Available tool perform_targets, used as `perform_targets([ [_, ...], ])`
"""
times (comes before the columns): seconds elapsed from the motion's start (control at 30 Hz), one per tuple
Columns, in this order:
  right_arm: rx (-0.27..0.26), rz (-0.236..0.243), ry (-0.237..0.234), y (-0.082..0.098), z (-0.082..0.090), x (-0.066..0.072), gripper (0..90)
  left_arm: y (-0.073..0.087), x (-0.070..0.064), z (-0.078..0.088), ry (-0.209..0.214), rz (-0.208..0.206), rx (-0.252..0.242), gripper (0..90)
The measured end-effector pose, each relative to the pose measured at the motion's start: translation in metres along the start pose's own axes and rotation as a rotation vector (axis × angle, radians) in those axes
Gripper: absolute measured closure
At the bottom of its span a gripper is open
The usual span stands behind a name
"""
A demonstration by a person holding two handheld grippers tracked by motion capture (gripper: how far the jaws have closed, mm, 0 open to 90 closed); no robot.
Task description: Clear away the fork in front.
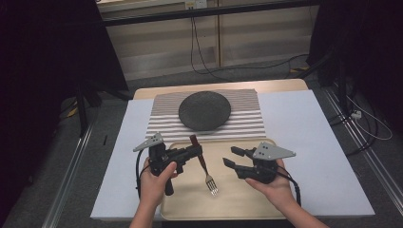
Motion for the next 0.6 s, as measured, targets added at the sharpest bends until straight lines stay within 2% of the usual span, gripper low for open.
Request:
perform_targets([
  [0.27,-0.011,0.002,0.058,0.002,0.015,-0.017,34.2,0.004,0.007,0.01,-0.025,-0.012,0.059,81.0],
  [0.4,-0.014,0.002,0.075,0.002,0.021,-0.023,30.5,0.004,0.01,0.015,-0.028,0.002,0.061,81.0],
  [0.57,-0.002,-0.003,0.091,0.007,0.028,-0.031,26.5,0.002,0.013,0.021,-0.041,-0.01,0.088,81.0],
  [0.6,-0.001,-0.003,0.098,0.008,0.029,-0.033,26.0,0.001,0.013,0.022,-0.042,-0.002,0.084,81.0],
])
Point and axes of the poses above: each handheld gripper's, and its own axes: z roughly backward along the jaws, y roughly out of its underside, x roughly to its left, the point moved 10 cm from there along -z, roughly forward along the jaws
